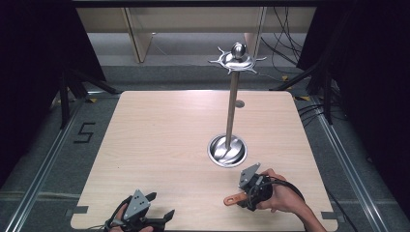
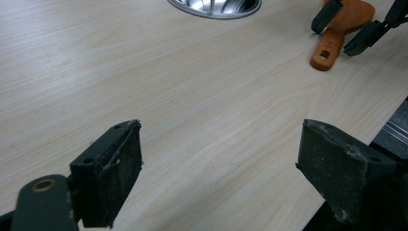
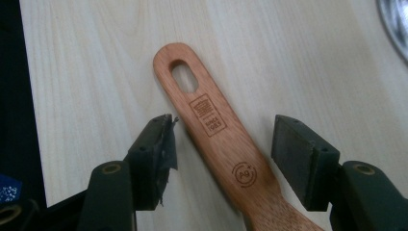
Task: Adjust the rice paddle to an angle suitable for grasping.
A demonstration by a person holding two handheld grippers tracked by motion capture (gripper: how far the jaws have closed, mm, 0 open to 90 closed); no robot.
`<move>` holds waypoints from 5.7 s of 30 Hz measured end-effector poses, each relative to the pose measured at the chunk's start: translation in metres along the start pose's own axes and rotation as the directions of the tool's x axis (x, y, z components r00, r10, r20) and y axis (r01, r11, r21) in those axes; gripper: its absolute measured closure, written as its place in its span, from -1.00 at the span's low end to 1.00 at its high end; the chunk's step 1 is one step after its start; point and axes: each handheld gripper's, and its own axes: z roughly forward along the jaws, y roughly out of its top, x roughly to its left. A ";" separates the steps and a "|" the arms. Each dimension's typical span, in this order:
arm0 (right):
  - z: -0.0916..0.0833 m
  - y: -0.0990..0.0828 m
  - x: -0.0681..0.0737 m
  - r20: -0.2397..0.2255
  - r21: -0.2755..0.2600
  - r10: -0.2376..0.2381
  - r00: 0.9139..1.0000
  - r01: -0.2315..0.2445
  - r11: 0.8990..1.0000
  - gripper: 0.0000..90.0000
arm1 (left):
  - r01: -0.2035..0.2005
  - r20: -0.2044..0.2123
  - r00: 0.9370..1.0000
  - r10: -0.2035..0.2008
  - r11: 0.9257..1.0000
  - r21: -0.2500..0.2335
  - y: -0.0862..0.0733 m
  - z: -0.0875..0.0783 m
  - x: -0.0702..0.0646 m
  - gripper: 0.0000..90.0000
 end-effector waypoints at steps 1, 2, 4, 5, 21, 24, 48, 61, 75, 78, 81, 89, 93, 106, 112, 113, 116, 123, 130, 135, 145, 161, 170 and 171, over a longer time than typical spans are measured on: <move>0.000 0.000 0.000 0.019 -0.002 0.002 1.000 -0.002 1.000 -0.08 | 0.000 -0.001 1.000 0.000 1.000 0.001 0.000 0.000 0.000 -0.67; 0.000 0.000 0.000 0.019 -0.002 0.002 1.000 -0.002 1.000 -0.08 | 0.000 -0.001 1.000 0.000 1.000 0.001 0.000 0.000 0.000 -0.67; -0.001 0.001 0.000 0.029 0.012 -0.001 1.000 0.001 1.000 0.02 | -0.002 -0.002 1.000 0.002 1.000 0.004 0.000 0.000 0.000 -0.67; -0.001 0.001 0.000 0.029 0.012 -0.001 1.000 0.001 1.000 0.02 | -0.001 -0.003 1.000 0.001 1.000 0.002 0.000 0.001 0.000 -0.67; -0.005 0.010 -0.002 0.041 0.134 0.042 0.998 -0.047 0.990 0.26 | 0.013 0.002 1.000 -0.013 1.000 -0.017 0.001 0.000 -0.001 -0.67; -0.006 0.010 -0.001 0.049 0.154 0.046 0.998 -0.053 0.987 0.35 | 0.013 0.002 1.000 -0.012 1.000 -0.018 0.001 0.000 -0.001 -0.67; -0.002 0.028 -0.002 0.038 0.272 -0.066 0.997 0.053 0.961 0.45 | 0.006 0.001 1.000 -0.006 1.000 -0.026 0.000 0.000 -0.001 -0.67; 0.001 0.035 -0.004 0.045 0.332 -0.126 0.991 0.104 0.937 0.46 | -0.006 0.009 1.000 0.006 1.000 -0.022 0.001 0.000 -0.003 -0.67; 0.002 0.040 -0.001 0.043 0.368 -0.127 0.991 0.102 0.924 0.47 | -0.009 -0.002 1.000 0.009 1.000 -0.016 0.001 -0.001 -0.002 -0.67; 0.004 0.043 0.002 0.054 0.385 -0.140 0.989 0.109 0.916 0.47 | -0.004 -0.002 1.000 0.004 1.000 -0.021 0.001 -0.001 -0.002 -0.67; 0.005 0.043 0.001 0.061 0.383 -0.185 0.981 0.148 0.912 0.48 | -0.008 -0.003 1.000 0.008 1.000 -0.016 0.001 -0.002 -0.002 -0.67; 0.002 0.038 0.002 0.074 0.353 -0.162 0.984 0.126 0.927 0.48 | 0.001 0.006 1.000 -0.001 0.999 -0.032 0.001 -0.002 -0.002 -0.67; -0.012 0.029 -0.001 0.094 0.298 -0.087 0.992 0.056 0.953 0.48 | -0.025 -0.009 1.000 0.025 1.000 -0.011 0.002 -0.004 0.001 -0.67; -0.050 0.007 -0.017 0.122 -0.022 0.053 0.991 -0.050 0.998 0.48 | -0.005 0.003 1.000 0.005 1.000 -0.029 0.002 -0.004 -0.001 -0.67; -0.066 -0.005 -0.023 0.123 -0.106 0.107 0.987 -0.094 0.990 0.49 | -0.005 0.001 1.000 0.006 1.000 -0.029 0.002 -0.004 -0.001 -0.67; -0.069 -0.007 -0.023 0.117 -0.112 0.110 0.987 -0.097 0.989 0.49 | -0.004 0.001 1.000 0.004 1.000 -0.030 0.002 -0.004 -0.001 -0.67; -0.073 -0.010 -0.025 0.137 -0.139 0.127 0.982 -0.108 0.984 0.49 | -0.005 0.004 1.000 0.005 1.000 -0.030 0.002 -0.004 -0.001 -0.67; -0.085 -0.016 -0.028 0.122 -0.205 0.152 0.981 -0.125 0.971 0.49 | -0.003 0.001 1.000 0.003 0.999 -0.032 0.002 -0.004 -0.001 -0.67; -0.096 -0.016 -0.028 0.149 -0.245 0.171 0.974 -0.131 0.961 0.49 | 0.002 -0.013 1.000 -0.002 1.000 -0.030 0.002 -0.006 0.000 -0.67; -0.104 -0.019 -0.031 0.156 -0.282 0.173 0.972 -0.124 0.951 0.49 | 0.012 0.003 1.000 -0.012 0.999 -0.042 0.002 -0.004 -0.002 -0.67; -0.116 -0.022 -0.034 0.145 -0.364 0.196 0.970 -0.133 0.922 0.49 | 0.014 0.000 1.000 -0.014 0.999 -0.042 0.002 -0.003 -0.001 -0.67; -0.152 -0.019 -0.036 0.159 -0.506 0.217 0.963 -0.109 0.855 0.49 | 0.011 -0.004 1.000 -0.011 0.999 -0.042 0.002 -0.004 -0.001 -0.67; -0.179 -0.004 -0.040 0.197 -0.627 0.260 0.945 -0.083 0.775 0.49 | 0.001 -0.009 1.000 -0.001 1.000 -0.031 0.001 -0.003 0.000 -0.67; -0.182 -0.002 -0.040 0.201 -0.641 0.258 0.945 -0.073 0.764 0.49 | 0.015 -0.002 1.000 -0.015 0.999 -0.044 0.001 -0.002 -0.001 -0.67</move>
